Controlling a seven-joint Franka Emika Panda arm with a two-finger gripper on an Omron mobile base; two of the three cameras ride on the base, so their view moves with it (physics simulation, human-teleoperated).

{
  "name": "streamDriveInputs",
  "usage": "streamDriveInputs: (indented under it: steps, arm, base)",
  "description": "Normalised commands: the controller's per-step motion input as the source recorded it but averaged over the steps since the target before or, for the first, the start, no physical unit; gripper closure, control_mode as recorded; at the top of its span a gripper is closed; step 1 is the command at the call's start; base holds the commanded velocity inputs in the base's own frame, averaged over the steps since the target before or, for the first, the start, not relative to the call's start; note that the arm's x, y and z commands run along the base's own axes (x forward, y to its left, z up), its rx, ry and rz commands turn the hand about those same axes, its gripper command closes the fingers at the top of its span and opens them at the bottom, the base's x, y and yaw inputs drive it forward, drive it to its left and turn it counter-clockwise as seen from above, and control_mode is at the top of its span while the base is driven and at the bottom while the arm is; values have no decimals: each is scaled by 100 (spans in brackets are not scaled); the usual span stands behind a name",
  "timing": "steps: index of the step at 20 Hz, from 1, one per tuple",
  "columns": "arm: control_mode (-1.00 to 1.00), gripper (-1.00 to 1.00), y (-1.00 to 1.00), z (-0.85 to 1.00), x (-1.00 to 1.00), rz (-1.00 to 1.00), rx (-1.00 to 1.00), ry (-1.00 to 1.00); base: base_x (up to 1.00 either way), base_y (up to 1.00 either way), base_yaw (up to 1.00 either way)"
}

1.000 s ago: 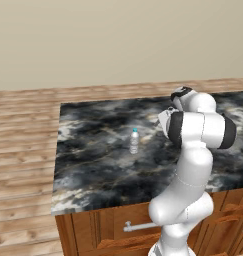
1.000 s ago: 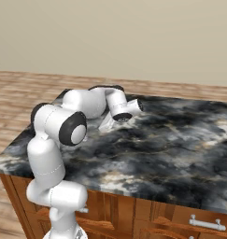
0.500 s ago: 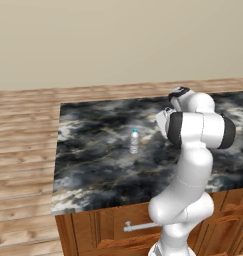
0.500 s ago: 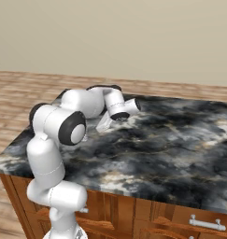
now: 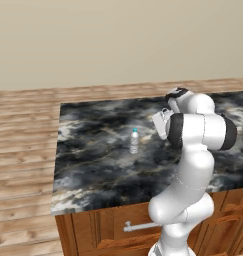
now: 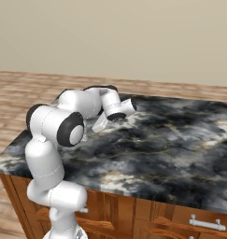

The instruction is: Pick the bottled drink, beer, bottled water from the counter and place them in the open cabinet.

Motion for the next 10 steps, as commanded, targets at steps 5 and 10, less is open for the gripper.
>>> streamDriveInputs:
  steps: [5, 10]
  arm:
    - [-100, -100, 13, 0, -22, 0, 0, 3]
    - [-100, -100, 7, 0, -11, 0, 0, 4]
  base:
    - [0, 0, 0]
    - [0, 0, 0]
